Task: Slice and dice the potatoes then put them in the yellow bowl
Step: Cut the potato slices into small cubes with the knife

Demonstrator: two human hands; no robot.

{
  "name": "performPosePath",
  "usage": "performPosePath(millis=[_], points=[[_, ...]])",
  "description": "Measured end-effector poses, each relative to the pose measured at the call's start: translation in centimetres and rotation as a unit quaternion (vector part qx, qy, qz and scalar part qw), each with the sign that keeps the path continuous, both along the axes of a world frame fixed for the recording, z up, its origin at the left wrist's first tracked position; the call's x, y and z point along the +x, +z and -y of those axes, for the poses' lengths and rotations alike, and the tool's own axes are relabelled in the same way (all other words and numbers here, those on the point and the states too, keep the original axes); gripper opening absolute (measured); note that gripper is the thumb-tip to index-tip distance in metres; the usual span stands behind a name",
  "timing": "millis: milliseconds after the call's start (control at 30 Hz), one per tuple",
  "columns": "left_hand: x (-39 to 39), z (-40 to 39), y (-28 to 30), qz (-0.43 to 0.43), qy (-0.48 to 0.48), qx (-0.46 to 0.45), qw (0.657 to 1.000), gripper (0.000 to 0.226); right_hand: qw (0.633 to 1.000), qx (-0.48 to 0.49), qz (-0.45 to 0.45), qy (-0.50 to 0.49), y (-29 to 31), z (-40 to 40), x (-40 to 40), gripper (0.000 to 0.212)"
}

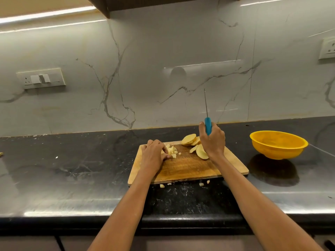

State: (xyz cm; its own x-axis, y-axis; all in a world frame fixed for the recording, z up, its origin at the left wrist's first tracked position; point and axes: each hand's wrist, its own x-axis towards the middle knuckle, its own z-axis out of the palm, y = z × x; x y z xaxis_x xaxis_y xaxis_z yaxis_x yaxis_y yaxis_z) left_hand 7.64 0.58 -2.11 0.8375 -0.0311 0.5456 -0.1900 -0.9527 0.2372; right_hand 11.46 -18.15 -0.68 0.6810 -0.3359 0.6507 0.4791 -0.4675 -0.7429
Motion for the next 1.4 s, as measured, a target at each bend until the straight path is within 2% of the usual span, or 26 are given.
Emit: performPosePath(millis=[67,200,267,400,567,667,833,1000,1167,1267,1400], points=[[-0.1,0.0,0.0,0.017,-0.019,-0.032,0.999,0.009,1.000,0.002,0.001,0.002,0.0,0.0,0.0,0.036],[-0.2,0.2,0.1,0.030,-0.100,-0.179,0.978,0.006,1.000,-0.003,0.004,0.007,-0.1,-0.1,0.0,0.036],[-0.2,0.2,0.2,0.032,-0.111,-0.205,0.972,0.009,1.000,-0.008,0.003,0.011,-0.1,-0.2,0.0,0.035],[0.1,0.2,0.1,0.015,-0.106,-0.179,0.978,0.012,1.000,-0.014,0.001,0.012,-0.2,-0.2,0.0,0.036],[0.2,0.1,-0.2,0.014,-0.079,-0.148,0.986,0.031,1.000,-0.018,-0.003,0.013,-0.2,-0.2,0.0,0.035],[0.3,0.0,-0.3,0.015,-0.074,-0.148,0.986,0.033,1.000,-0.019,-0.008,0.013,-0.2,-0.1,0.1,0.036],[0.2,0.2,-0.2,0.056,-0.068,-0.159,0.983,0.033,1.000,0.000,-0.003,0.020,-0.1,0.2,0.1,0.036],[0.2,0.8,0.1,0.093,-0.058,-0.149,0.983,0.032,1.000,-0.025,0.012,0.006,-0.2,1.5,0.1,0.035],[1.4,4.0,0.5,0.025,-0.121,-0.140,0.982,0.033,1.000,-0.018,0.002,-0.019,-0.2,2.3,0.9,0.036],[2.6,6.0,0.4,-0.022,-0.155,-0.100,0.983,0.034,0.998,-0.045,-0.005,-0.031,-0.4,2.3,1.3,0.037],[4.0,7.1,0.0,-0.068,-0.163,-0.020,0.984,0.049,0.996,-0.072,-0.019,-0.049,-0.8,2.7,1.7,0.037]])
